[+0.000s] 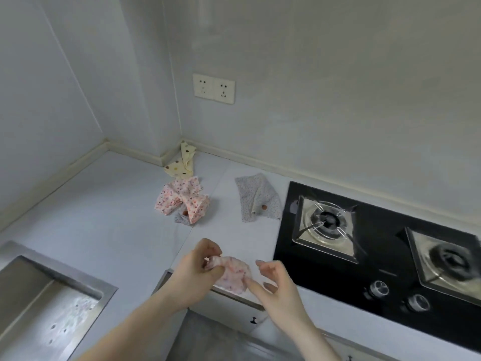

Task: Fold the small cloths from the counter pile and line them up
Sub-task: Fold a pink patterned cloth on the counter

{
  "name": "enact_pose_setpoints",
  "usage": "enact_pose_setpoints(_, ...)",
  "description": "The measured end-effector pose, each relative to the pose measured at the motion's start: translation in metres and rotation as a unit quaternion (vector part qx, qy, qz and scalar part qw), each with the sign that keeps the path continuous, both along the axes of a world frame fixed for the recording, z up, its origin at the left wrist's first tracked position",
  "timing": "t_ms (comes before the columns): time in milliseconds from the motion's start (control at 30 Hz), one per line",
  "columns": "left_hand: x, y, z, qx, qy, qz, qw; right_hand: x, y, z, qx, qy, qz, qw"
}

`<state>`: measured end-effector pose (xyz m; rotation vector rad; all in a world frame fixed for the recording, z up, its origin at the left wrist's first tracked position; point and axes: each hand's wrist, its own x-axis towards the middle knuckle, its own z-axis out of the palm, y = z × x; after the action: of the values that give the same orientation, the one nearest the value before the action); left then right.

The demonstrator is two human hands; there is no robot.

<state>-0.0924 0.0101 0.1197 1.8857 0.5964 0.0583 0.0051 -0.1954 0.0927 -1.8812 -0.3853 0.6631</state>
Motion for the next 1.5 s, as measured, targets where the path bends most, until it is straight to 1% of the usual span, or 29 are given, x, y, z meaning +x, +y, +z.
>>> enact_pose_setpoints(100,-0.004,-0.028,0.055,-0.044,-0.023,-0.031,0.998,-0.004,-0.039,0.054,-0.008,-0.009,0.032,0.999)
enact_pose_setpoints(167,-0.003,-0.046,0.081,-0.063,-0.038,-0.048,0.996,-0.005,-0.061,0.077,-0.01,0.008,0.05,0.999)
enact_pose_setpoints(300,0.018,-0.068,0.103,-0.084,-0.043,-0.089,0.992,0.001,-0.088,0.106,0.009,0.025,0.022,0.999)
enact_pose_setpoints(367,0.037,-0.074,0.103,-0.077,-0.038,-0.117,0.989,0.003,-0.102,0.112,0.009,0.016,-0.014,1.0)
enact_pose_setpoints(433,0.06,-0.084,0.102,-0.073,-0.027,-0.144,0.987,0.004,-0.118,0.112,0.007,0.019,-0.071,0.997)
enact_pose_setpoints(500,0.08,-0.101,0.106,-0.076,-0.02,-0.178,0.981,0.004,-0.138,0.111,0.017,0.04,-0.13,0.99)
enact_pose_setpoints(567,0.1,-0.126,0.11,-0.077,-0.021,-0.209,0.975,0.006,-0.161,0.111,0.048,0.068,-0.183,0.98)
enact_pose_setpoints(633,0.119,-0.153,0.11,-0.069,-0.024,-0.241,0.968,0.006,-0.186,0.116,0.061,0.078,-0.233,0.968)
enact_pose_setpoints(833,0.166,-0.251,0.116,-0.082,-0.029,-0.312,0.946,0.003,-0.27,0.134,0.062,0.038,-0.37,0.926)
enact_pose_setpoints(933,0.178,-0.313,0.126,-0.088,-0.045,-0.34,0.935,0.003,-0.322,0.137,0.074,0.019,-0.419,0.905)
enact_pose_setpoints(1000,0.187,-0.354,0.128,-0.077,-0.048,-0.355,0.93,0.003,-0.359,0.137,0.078,0.009,-0.442,0.894)
enact_pose_setpoints(1067,0.197,-0.396,0.127,-0.06,-0.048,-0.366,0.927,0.005,-0.4,0.136,0.084,0.002,-0.459,0.884)
enact_pose_setpoints(1200,0.211,-0.485,0.123,-0.063,-0.038,-0.369,0.926,0.011,-0.487,0.13,0.097,0.015,-0.479,0.872)
enact_pose_setpoints(1333,0.218,-0.561,0.122,-0.048,-0.04,-0.353,0.933,0.025,-0.566,0.131,0.089,0.034,-0.463,0.881)
enact_pose_setpoints(1500,0.233,-0.618,0.125,-0.037,-0.031,-0.321,0.946,0.062,-0.631,0.137,0.07,0.054,-0.422,0.902)
